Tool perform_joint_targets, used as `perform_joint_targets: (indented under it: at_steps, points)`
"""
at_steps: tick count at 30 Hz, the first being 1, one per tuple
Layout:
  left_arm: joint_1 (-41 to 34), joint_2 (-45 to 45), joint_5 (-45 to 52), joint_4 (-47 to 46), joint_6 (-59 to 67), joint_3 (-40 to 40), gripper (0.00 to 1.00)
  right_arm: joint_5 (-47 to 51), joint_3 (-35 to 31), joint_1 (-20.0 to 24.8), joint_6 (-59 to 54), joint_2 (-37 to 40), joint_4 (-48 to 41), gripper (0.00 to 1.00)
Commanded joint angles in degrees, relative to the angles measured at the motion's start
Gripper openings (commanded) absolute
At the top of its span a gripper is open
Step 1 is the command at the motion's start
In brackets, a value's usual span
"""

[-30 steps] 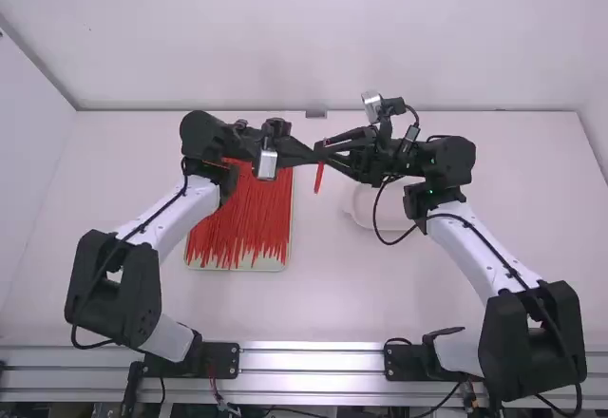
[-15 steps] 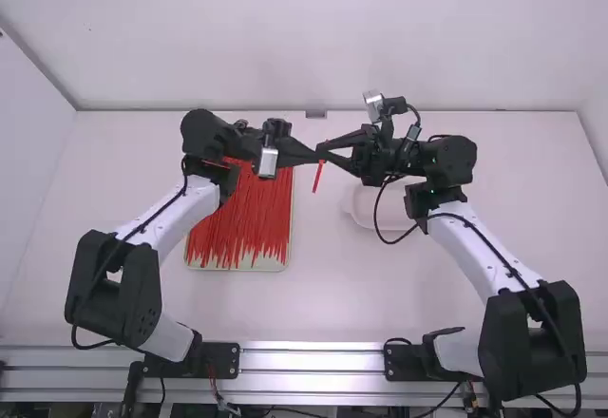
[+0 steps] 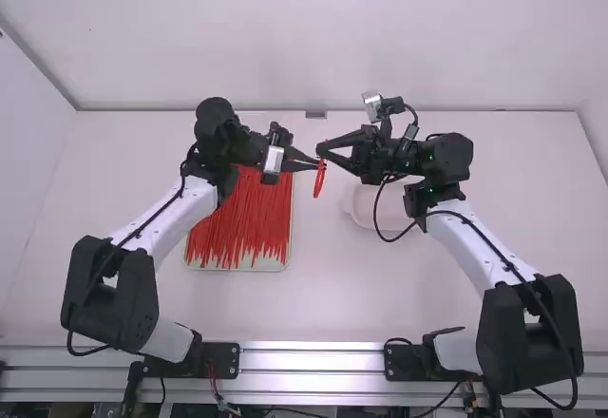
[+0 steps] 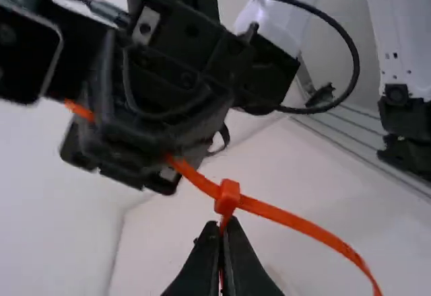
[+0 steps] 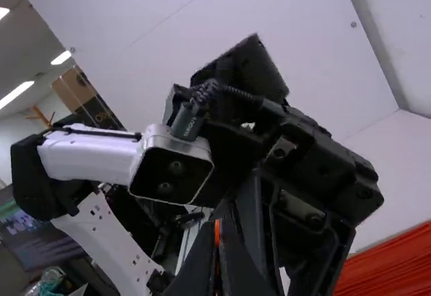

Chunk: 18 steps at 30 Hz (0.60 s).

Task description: Fasten the cable tie

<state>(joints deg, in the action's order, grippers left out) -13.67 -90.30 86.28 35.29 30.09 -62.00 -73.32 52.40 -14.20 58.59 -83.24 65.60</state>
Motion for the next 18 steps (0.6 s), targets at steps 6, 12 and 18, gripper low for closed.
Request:
perform_joint_targets:
  at_steps: [6,12,18]
  points:
    - [0.13,-0.87,-0.37,-20.31,19.47,0.57,0.02,2.89,1.6,-0.07,-0.09,1.27,1.66,0.0]
    - [-0.46,-0.87,-4.37,-41.53,33.27,0.57,0.02,2.89,1.6,-0.07,-1.03,1.27,2.71,0.0]
    - [-1.86,-0.87,-9.62,-53.27,40.37,0.59,0.02,3.32,1.6,-0.07,-1.11,1.27,2.8,0.0]
